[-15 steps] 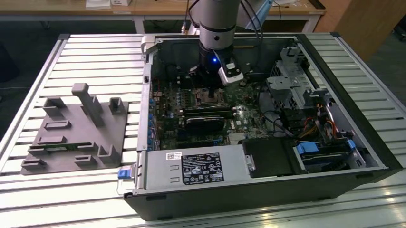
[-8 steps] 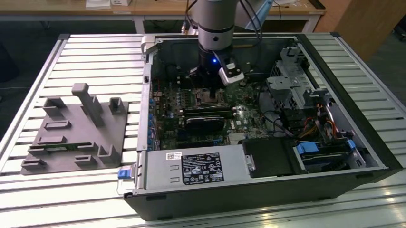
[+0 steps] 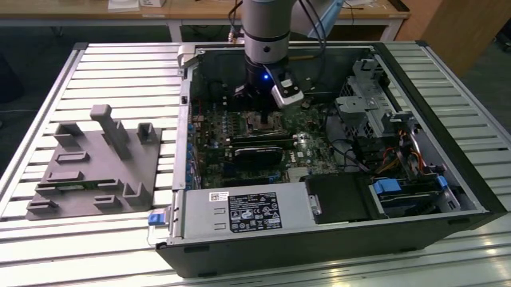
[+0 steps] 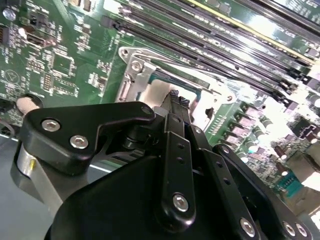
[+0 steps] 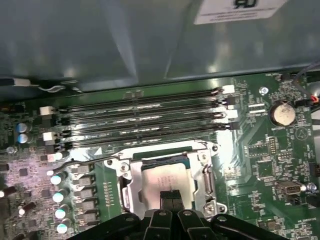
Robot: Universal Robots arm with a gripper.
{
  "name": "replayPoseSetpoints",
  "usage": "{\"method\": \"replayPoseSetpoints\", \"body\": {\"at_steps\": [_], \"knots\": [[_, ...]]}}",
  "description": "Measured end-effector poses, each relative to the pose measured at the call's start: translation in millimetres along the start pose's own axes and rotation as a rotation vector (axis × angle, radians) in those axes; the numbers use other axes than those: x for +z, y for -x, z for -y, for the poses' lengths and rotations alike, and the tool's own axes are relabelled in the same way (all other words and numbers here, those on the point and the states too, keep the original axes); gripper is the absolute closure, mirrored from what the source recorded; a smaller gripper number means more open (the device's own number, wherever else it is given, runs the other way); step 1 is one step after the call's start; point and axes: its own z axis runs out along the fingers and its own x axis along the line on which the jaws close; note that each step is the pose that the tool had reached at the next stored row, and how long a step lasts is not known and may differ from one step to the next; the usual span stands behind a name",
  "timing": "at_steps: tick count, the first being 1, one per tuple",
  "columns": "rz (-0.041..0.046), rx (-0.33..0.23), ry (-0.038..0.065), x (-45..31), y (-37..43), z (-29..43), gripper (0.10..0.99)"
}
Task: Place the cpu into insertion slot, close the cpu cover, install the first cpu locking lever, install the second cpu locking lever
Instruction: 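Close the cpu cover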
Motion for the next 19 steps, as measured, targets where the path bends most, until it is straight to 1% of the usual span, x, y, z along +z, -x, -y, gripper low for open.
{"method": "replayPoseSetpoints", "body": {"at_steps": [4,12,16,19], "knots": [[0.0016,-0.005,0.001,-0.4,-7.0,1.0,0.98],[0.0044,-0.012,0.003,-1.1,-23.8,3.2,0.98],[0.0043,-0.017,0.005,0.0,-28.7,3.9,0.98],[0.0041,-0.021,0.005,1.4,-30.2,4.2,0.98]]}}
